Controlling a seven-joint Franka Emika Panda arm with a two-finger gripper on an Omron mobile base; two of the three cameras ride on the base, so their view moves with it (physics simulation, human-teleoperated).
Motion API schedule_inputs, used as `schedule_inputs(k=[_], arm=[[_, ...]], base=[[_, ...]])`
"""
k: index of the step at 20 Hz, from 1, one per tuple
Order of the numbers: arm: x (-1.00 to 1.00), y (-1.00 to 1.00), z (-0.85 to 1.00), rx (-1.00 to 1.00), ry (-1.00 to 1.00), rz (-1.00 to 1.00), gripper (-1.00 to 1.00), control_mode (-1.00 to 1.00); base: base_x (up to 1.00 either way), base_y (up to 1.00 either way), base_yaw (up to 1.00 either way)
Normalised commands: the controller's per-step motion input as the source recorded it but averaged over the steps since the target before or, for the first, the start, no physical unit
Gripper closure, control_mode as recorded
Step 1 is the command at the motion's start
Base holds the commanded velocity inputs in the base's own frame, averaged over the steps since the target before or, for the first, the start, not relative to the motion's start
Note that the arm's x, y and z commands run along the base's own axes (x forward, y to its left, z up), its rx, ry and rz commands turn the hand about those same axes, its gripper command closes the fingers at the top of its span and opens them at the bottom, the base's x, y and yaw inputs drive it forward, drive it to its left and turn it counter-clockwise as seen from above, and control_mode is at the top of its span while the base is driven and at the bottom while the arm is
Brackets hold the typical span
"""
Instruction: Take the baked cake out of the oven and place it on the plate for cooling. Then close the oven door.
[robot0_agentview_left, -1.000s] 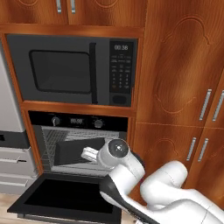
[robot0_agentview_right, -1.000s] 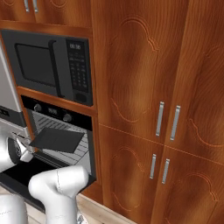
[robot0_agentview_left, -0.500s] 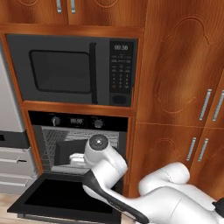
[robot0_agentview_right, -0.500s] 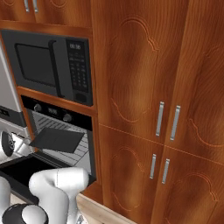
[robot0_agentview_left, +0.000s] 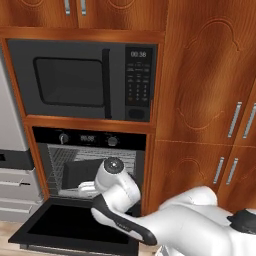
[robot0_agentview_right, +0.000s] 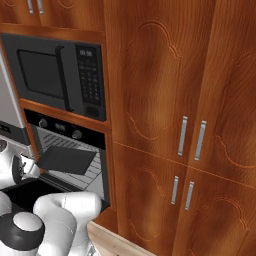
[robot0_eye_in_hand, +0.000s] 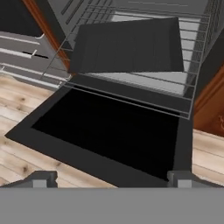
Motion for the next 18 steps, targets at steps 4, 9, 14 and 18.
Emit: schedule_inputs(k=[4,9,14,18], arm=[[0.41,0.16,-0.36,0.00,0.00,0.00,-1.00,-1.00],[0.23,0.24,-0.37,0.01,0.00,0.00,-1.00,-1.00],[0.00,0.20,-0.12,0.04,0.04,-0.02,-1.00,-1.00],[0.02,0.12,-0.24,0.00,0.07,-0.01,-1.00,-1.00]], base=[[0.00,0.00,0.00],[0.00,0.00,0.00],[0.00,0.00,0.00],[0.00,0.00,0.00]])
